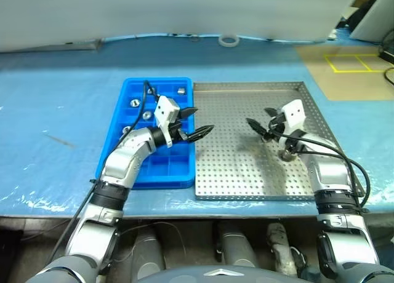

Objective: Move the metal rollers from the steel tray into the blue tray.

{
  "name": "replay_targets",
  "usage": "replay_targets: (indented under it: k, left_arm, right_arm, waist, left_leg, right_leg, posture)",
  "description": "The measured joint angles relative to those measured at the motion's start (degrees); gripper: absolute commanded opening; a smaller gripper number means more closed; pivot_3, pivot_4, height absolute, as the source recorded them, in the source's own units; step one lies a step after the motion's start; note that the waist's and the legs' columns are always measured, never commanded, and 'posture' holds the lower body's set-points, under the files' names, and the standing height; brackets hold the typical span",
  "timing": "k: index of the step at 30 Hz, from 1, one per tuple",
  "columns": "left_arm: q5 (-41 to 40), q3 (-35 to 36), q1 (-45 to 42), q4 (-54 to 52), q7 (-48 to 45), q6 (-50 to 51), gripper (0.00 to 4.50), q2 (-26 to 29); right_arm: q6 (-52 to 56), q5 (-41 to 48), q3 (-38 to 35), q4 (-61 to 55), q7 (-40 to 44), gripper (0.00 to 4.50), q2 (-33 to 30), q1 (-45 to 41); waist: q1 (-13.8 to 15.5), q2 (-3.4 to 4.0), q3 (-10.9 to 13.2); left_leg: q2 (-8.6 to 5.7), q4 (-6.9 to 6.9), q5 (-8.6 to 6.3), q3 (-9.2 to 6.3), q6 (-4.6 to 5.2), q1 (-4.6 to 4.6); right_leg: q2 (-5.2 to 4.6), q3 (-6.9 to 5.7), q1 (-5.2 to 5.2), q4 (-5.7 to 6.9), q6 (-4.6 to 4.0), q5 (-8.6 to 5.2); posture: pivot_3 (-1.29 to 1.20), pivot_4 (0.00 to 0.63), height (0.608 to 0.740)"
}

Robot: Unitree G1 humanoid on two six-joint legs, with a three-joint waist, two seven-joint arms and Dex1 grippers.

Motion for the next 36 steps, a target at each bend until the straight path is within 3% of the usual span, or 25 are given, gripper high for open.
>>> replay_targets:
  k: [8, 17, 24, 36]
  left_arm:
    - [1.56, -0.29, -3.90, 8.46, -4.40, -3.73, 4.50, -1.26]
    - [2.29, 0.09, -2.76, 8.67, -4.23, -4.50, 4.50, -1.79]
    - [3.09, 1.50, -2.44, 8.60, -2.87, -4.98, 4.50, -1.06]
    - [2.58, 5.53, 2.38, 0.03, 2.10, -3.32, 4.50, 0.73]
  right_arm:
    - [9.13, 1.59, 0.39, -6.66, -4.63, 3.85, 2.78, 3.71]
    - [12.27, -0.35, 5.31, -3.88, -5.22, 3.85, 1.79, 2.12]
    - [10.57, -1.06, 6.34, -1.61, -5.21, 1.61, 1.70, -0.04]
    - [2.16, 5.64, 6.24, 1.74, 1.62, 1.60, 9.23, -11.23]
  waist:
    - [-3.40, 0.00, 0.00]
    - [-3.47, 0.00, 0.00]
    - [-3.41, 0.00, 0.00]
    - [-2.36, 0.01, 0.01]
  left_leg:
    - [-0.08, 0.25, -0.12, 0.02, 0.19, -0.13]
    - [-0.08, 0.36, -0.21, 0.02, 0.32, -0.20]
    - [-0.08, 0.39, -0.21, 0.01, 0.32, -0.21]
    - [-0.03, 0.29, -0.22, 0.00, 0.33, -0.22]
  right_leg:
    - [-0.01, 0.14, 0.01, -0.03, 0.34, -0.18]
    - [-0.04, 0.13, 0.04, -0.06, 0.09, -0.03]
    - [-0.05, 0.13, 0.04, -0.05, 0.08, -0.02]
    - [-0.05, 0.07, -0.01, -0.04, -0.02, 0.03]
  posture:
    - [-0.54, 0.150, 0.740]
    - [-0.49, 0.150, 0.740]
    - [-0.44, 0.150, 0.740]
    - [-0.22, 0.150, 0.740]
